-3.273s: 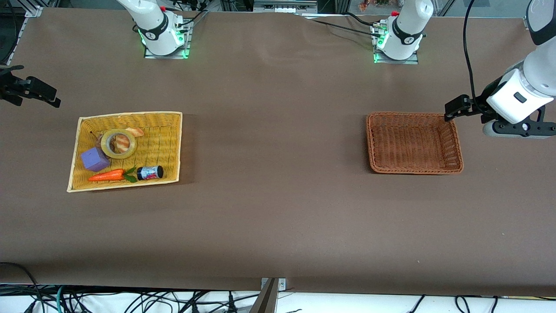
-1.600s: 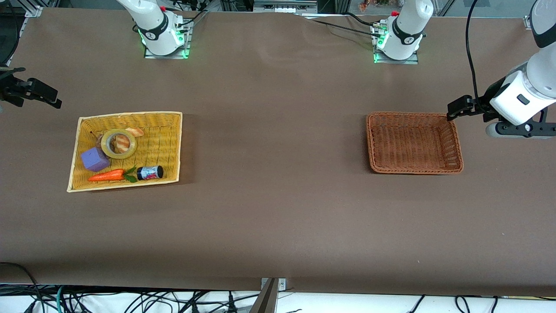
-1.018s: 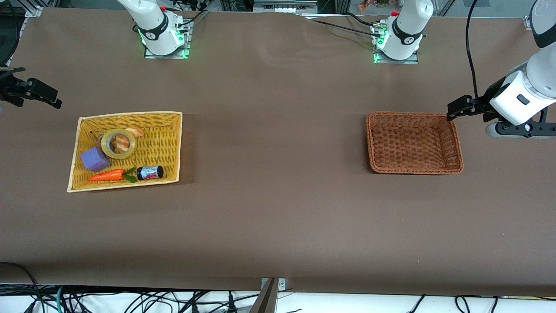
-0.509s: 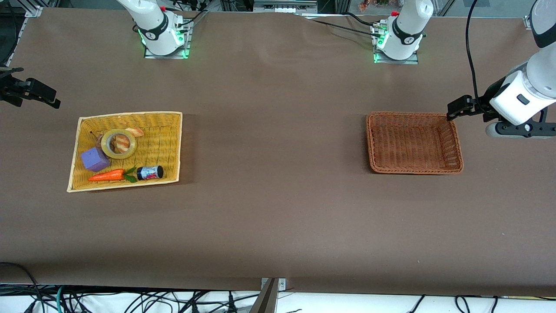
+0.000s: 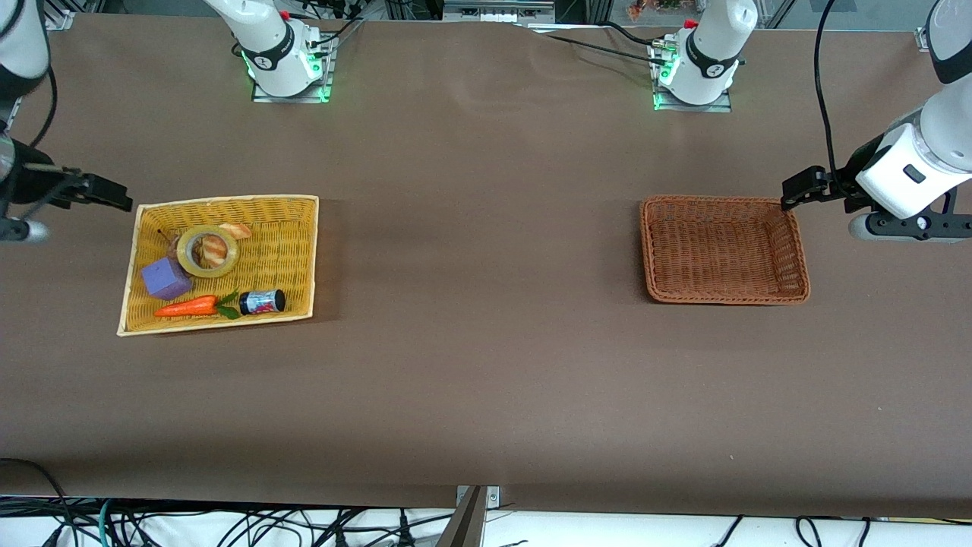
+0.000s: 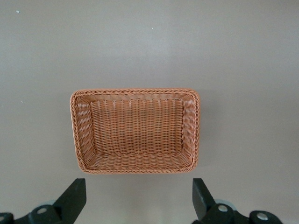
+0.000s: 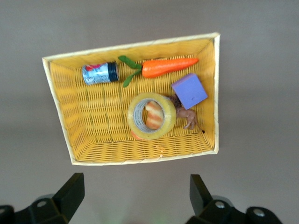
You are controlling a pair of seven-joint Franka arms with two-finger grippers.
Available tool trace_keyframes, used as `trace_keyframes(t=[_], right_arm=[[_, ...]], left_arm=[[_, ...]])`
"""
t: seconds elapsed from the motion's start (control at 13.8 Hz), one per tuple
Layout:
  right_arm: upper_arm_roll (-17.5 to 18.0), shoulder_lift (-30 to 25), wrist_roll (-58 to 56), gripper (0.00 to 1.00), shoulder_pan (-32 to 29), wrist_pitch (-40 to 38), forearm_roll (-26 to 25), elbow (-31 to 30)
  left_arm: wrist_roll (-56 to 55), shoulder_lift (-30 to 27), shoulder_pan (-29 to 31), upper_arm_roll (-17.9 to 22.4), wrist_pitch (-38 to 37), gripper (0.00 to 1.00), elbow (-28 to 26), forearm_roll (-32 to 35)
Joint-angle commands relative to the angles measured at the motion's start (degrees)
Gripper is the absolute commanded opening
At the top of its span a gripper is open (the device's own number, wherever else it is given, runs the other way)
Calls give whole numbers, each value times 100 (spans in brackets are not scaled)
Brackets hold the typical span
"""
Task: Transfer tape with both arms
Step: 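Move the right gripper down over the yellow tape roll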
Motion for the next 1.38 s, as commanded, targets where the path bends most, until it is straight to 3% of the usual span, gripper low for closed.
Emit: trace_keyframes(t=[0.0,0.22,0.36,0.58,0.95,1.31], right_arm=[[53,98,-154,100,-31,510,-127,-485],[53,134,-399,100,-31,1844,-398,-1670],[45,125,-724,100,-39,2339,-487,-2146],[-25,169,-1006,100,-57,2752,-671,-2508],[-526,625,-1754,100,-66,3790,-716,-2772],[-527,916,-1745,100,-74,4360,-681,-2930]], left_arm=[[144,-75,35,-23,-39,100,-46,-50],[144,-75,44,-23,-39,100,-46,-50],[144,-75,44,-23,-39,100,-46,-50],[144,-75,44,-23,-39,100,-46,-50],[144,-75,44,-23,-39,100,-46,-50],[144,-75,44,-23,-39,100,-46,-50]])
